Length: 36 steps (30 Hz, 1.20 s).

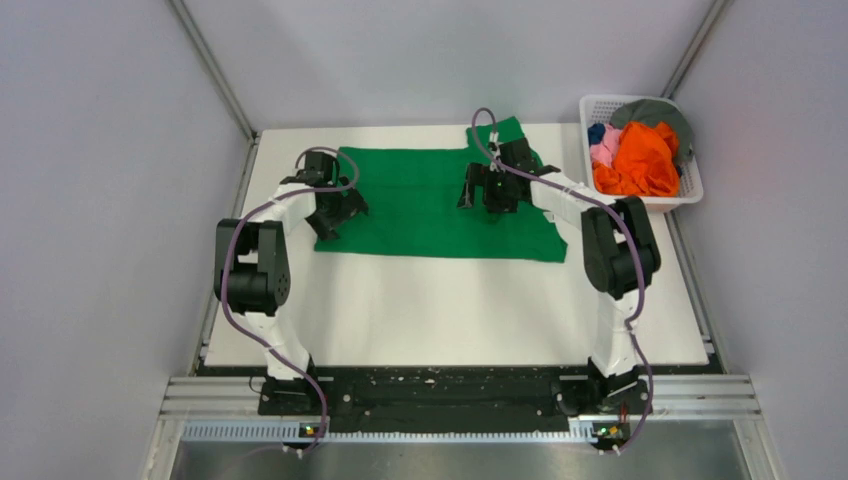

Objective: Fold and stack the t-shirts
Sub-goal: Fold the flattened tshirt in 1/3 of the way

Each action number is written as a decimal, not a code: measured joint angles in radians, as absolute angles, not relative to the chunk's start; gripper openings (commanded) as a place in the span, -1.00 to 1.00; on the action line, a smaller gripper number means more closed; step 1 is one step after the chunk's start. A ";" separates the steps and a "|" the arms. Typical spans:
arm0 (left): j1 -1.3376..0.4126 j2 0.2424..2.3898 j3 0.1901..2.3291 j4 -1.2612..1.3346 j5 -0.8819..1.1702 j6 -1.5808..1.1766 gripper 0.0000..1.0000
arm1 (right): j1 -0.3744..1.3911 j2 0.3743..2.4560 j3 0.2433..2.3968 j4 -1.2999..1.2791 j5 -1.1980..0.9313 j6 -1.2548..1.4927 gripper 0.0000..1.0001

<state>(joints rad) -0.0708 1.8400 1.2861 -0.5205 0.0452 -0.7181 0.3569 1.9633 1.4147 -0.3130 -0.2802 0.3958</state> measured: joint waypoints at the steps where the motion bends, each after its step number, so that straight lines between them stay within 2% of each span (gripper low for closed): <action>1: -0.071 1.853 1.293 -0.520 0.049 -0.718 0.98 | 0.366 2.003 1.451 -0.308 -0.287 0.403 0.95; 5: -0.071 1.900 1.329 -0.521 0.062 -0.713 0.98 | 0.369 2.133 1.576 -0.302 -0.270 0.423 0.95; 9: -0.071 1.940 1.369 -0.515 0.064 -0.707 0.97 | 0.364 2.148 1.601 -0.305 -0.232 0.427 0.95; 12: -0.071 1.953 1.375 -0.512 0.069 -0.707 0.98 | 0.364 2.138 1.567 -0.276 -0.221 0.420 0.95; 16: -0.070 1.939 1.347 -0.487 0.072 -0.707 0.97 | 0.364 2.049 1.409 -0.181 -0.220 0.420 0.95; 20: -0.076 1.845 1.205 -0.405 0.080 -0.710 0.97 | 0.366 1.922 1.216 -0.121 -0.229 0.425 0.94; 28: -0.142 1.497 0.802 -0.369 0.050 -0.757 0.97 | 0.433 1.653 0.886 -0.098 -0.203 0.486 0.94; 36: -0.199 1.261 0.622 -0.459 -0.048 -0.859 0.97 | 0.500 1.510 0.755 -0.149 -0.184 0.514 0.94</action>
<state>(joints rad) -0.1989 1.2606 0.6220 -0.4591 -0.0479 -0.8593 0.4995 1.5101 0.7547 -0.1490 -0.1841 0.5137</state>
